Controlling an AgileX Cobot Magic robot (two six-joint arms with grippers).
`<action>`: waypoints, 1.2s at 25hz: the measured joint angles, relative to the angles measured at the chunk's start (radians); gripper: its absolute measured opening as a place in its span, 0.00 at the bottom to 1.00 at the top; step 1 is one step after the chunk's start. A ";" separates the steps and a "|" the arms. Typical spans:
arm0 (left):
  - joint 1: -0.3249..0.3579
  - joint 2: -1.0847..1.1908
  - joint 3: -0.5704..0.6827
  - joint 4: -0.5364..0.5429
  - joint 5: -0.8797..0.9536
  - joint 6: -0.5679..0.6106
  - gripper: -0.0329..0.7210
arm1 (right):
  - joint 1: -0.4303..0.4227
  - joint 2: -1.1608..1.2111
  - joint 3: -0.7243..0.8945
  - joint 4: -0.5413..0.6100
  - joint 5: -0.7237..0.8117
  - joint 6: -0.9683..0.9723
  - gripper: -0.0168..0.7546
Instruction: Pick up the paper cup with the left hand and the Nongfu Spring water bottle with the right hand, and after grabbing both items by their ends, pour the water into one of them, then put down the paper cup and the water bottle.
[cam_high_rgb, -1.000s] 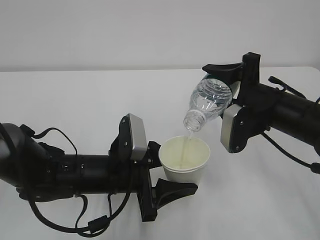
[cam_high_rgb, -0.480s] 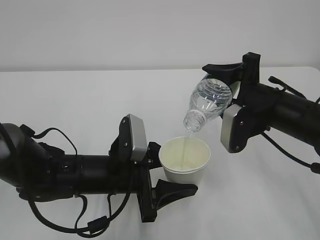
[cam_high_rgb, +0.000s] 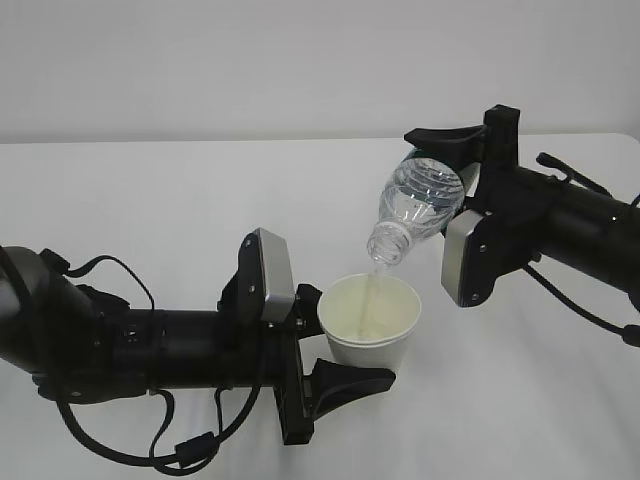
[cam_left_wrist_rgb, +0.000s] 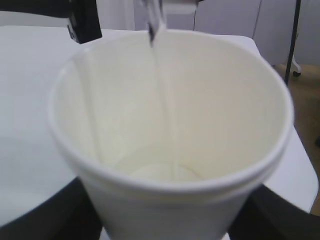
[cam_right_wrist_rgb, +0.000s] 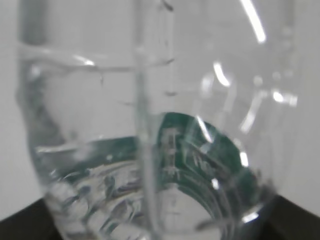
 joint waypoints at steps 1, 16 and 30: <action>0.000 0.000 0.000 0.000 0.000 0.000 0.68 | 0.000 0.000 0.000 0.000 0.000 0.000 0.66; 0.000 0.000 0.000 0.002 0.000 0.000 0.68 | 0.000 0.000 0.000 0.000 0.000 -0.017 0.66; 0.000 0.000 0.000 0.002 0.002 0.000 0.68 | 0.000 0.000 0.000 0.000 0.000 -0.024 0.66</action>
